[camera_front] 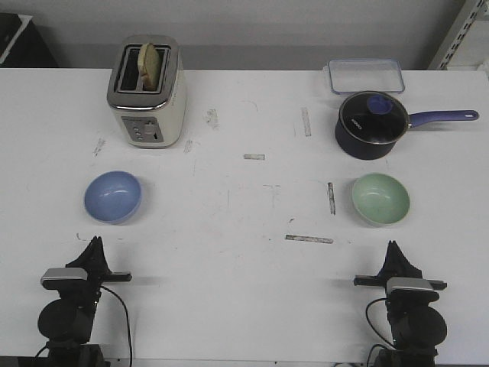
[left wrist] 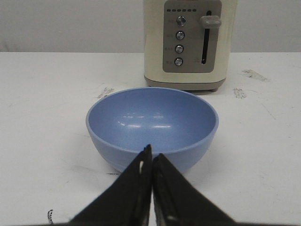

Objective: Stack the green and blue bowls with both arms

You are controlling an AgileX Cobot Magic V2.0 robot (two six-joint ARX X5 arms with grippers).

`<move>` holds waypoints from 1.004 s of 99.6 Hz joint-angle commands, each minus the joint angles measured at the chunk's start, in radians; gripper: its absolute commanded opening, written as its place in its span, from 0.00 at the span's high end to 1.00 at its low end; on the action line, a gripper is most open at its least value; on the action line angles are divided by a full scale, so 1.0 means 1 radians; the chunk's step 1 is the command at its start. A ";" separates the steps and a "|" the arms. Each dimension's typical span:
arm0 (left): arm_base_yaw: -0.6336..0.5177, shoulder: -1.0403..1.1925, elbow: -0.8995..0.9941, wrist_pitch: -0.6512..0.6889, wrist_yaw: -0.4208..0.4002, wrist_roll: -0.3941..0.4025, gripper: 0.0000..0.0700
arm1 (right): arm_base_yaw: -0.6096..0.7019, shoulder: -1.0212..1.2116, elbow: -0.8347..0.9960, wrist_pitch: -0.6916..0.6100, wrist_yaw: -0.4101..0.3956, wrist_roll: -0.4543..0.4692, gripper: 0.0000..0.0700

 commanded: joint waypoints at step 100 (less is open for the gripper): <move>0.002 -0.002 -0.021 0.012 0.004 -0.001 1.00 | -0.002 0.634 0.893 -0.218 -0.003 0.009 0.61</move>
